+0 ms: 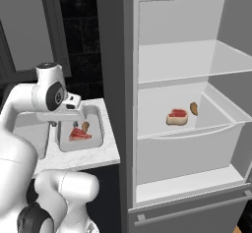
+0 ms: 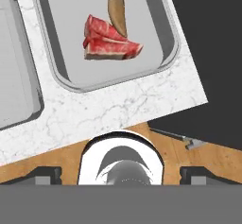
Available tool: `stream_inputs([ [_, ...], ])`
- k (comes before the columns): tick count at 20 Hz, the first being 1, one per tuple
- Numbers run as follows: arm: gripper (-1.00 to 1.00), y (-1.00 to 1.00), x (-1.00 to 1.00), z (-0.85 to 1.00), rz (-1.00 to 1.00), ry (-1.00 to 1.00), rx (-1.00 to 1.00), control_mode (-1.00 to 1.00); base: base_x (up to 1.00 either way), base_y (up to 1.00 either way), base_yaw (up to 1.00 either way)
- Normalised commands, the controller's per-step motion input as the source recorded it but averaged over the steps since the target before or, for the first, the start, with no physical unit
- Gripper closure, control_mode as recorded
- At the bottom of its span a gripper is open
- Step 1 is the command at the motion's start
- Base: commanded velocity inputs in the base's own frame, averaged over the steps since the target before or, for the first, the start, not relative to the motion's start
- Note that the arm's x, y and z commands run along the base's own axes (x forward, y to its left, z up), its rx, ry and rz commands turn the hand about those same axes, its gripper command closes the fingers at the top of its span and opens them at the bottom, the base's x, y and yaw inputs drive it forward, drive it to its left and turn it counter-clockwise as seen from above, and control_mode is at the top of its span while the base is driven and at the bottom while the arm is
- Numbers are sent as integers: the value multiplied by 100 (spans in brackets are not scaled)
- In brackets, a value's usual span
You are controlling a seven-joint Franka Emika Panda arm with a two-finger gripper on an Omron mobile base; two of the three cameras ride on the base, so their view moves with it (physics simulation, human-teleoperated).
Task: Place one sweet potato and one steak in each tupperware on the nearby counter, to pack two identical lunches.
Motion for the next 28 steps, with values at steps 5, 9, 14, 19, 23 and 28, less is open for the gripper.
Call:
stream_inputs([
  [5,-100,0,-56,-8,3,23,18,-100,0,0,0],
  [9,-100,-13,-40,17,3,30,5,-100,0,0,0],
  [14,-100,-9,-97,47,-13,2,0,-100,0,0,0],
  [19,-100,-2,-66,0,-14,-6,0,-100,0,0,0],
  [23,-100,0,0,0,0,0,0,-100,0,0,0],
  [28,-100,0,-5,0,0,0,0,100,-53,-8,-13],
])
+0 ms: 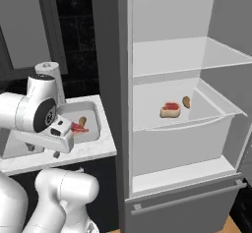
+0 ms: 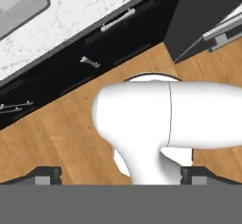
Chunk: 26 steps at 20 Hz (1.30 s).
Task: Place one sweet potato and one steak in each tupperware on the nearby counter, to pack two identical lunches.
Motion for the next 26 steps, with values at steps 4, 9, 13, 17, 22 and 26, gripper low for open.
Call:
stream_inputs([
  [4,-100,0,0,0,0,0,0,100,-88,-51,-35],
  [9,-100,0,0,0,0,0,0,100,6,-100,-15],
  [13,-100,0,0,0,0,0,0,100,62,-68,5],
  [17,-100,0,0,0,0,0,0,100,66,-37,-2],
  [22,-100,0,0,0,0,0,0,100,55,-52,-7],
  [26,-100,0,0,0,0,0,0,100,46,-24,8],
])
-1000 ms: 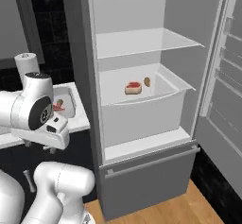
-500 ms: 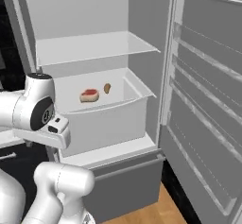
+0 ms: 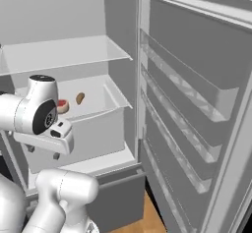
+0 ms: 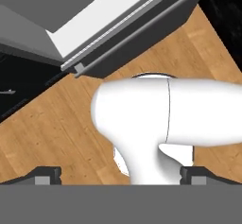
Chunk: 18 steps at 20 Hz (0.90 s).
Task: Place one sweet potato and one steak in each tupperware on the nearby counter, to pack two identical lunches.
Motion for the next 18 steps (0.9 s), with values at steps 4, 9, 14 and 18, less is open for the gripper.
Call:
stream_inputs([
  [4,-100,0,0,0,0,0,0,100,40,-8,17],
  [9,-100,0,0,0,0,0,0,100,14,0,19],
  [14,-100,0,0,0,0,0,0,100,35,0,27],
  [18,-100,0,0,0,0,0,0,100,65,-1,28],
])
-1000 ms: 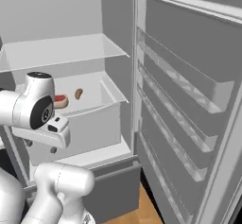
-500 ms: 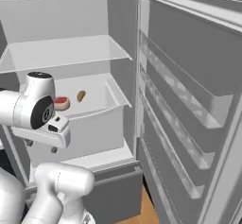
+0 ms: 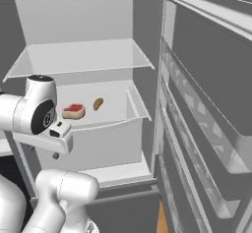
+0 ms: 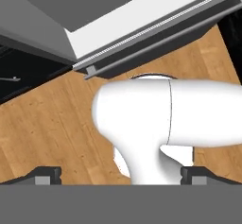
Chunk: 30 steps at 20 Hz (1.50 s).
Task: Place one sweet potato and one steak in each tupperware on the nearby counter, to pack two identical lunches.
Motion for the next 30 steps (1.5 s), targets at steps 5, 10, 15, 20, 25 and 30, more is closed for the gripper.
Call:
stream_inputs([
  [5,-100,0,0,0,0,0,0,100,28,-2,7],
  [10,-100,0,0,0,0,0,0,100,0,0,0],
  [15,-100,0,0,0,0,0,0,100,0,0,0],
  [20,-100,17,-10,17,0,-21,-21,-100,0,0,0],
  [25,-100,19,-12,22,0,-59,-23,-100,0,0,0],
  [30,-100,3,59,38,0,-58,2,-100,0,0,0],
])
